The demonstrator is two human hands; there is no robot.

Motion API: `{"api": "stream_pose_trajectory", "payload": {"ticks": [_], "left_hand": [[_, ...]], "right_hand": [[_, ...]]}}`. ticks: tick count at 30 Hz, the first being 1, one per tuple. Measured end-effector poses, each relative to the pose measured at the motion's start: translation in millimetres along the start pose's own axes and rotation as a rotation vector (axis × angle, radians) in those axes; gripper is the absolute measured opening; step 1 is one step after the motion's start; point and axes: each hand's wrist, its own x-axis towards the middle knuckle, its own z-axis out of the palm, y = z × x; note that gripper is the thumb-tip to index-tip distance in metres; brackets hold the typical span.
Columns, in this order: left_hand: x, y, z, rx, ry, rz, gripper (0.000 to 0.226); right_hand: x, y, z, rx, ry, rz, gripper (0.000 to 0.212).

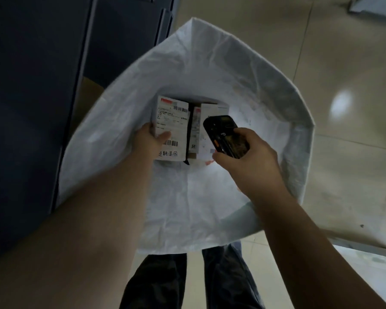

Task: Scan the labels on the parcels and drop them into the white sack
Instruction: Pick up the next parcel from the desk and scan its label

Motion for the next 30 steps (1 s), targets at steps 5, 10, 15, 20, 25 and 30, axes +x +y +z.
{"api": "stream_pose_trajectory", "payload": {"ticks": [5,10,15,20,25,30], "left_hand": [[0.2,2.2,-12.8,0.16,0.033,-0.06,0.041],[-36.1,24.2,-39.3,-0.002,-0.11,-0.007,0.041],[-113.2,52.3,-75.1,-0.094,-0.077,0.179,0.039],[-191.6,52.2,-120.5,-0.14,0.071,0.381,0.041],[-281.1,46.5,-171.5,-0.179,0.202,0.44,0.04],[-397.8,39.4,-226.1,-0.263,0.414,0.435,0.043]], "right_hand": [[-5.3,-12.6,1.3,0.022,-0.008,-0.012,0.06],[-18.7,-40.0,-12.8,-0.018,0.024,-0.059,0.064],[-45.5,-76.1,-36.2,-0.138,0.027,-0.162,0.067],[-89.9,-103.8,-70.5,-0.213,0.031,-0.275,0.065],[-138.9,-143.7,-102.2,-0.268,-0.028,-0.474,0.064],[-211.1,-202.3,-134.8,-0.285,-0.16,-0.737,0.059]]}}
